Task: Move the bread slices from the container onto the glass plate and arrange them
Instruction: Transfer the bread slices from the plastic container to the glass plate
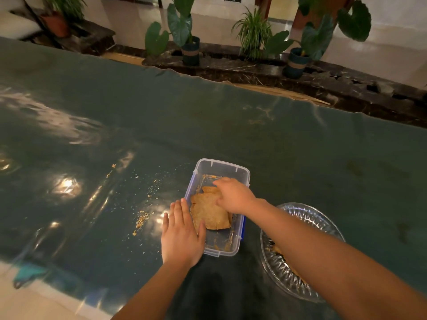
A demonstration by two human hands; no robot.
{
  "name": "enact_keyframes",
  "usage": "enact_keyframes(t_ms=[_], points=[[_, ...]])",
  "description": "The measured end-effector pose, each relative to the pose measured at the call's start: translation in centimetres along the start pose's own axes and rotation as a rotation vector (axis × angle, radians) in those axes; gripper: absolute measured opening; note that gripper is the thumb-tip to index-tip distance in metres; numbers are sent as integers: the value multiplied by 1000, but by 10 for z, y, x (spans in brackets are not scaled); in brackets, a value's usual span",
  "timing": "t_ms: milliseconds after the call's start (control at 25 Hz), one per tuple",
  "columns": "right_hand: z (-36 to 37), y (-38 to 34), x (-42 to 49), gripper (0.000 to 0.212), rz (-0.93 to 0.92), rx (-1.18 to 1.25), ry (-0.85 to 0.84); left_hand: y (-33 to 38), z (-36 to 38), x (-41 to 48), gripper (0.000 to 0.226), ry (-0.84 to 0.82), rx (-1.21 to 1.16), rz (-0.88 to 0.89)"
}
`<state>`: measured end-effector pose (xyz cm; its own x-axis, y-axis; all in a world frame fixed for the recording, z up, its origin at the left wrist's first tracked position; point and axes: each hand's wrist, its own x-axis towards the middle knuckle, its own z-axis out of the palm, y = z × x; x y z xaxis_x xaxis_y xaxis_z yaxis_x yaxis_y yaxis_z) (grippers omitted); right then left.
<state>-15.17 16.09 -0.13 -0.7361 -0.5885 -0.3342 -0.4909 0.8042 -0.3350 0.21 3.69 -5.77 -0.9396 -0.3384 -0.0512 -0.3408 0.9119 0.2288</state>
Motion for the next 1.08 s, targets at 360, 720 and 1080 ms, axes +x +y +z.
enact_keyframes(t_ms=[360, 720, 1080], points=[[33, -4, 37, 88, 161, -201, -102, -3, 7, 1, 80, 3, 6, 12], [17, -7, 23, 54, 171, 15, -51, -2, 5, 1, 80, -13, -12, 12], [-63, 44, -64, 51, 349, 484, 196, -3, 4, -1, 92, 17, -19, 17]])
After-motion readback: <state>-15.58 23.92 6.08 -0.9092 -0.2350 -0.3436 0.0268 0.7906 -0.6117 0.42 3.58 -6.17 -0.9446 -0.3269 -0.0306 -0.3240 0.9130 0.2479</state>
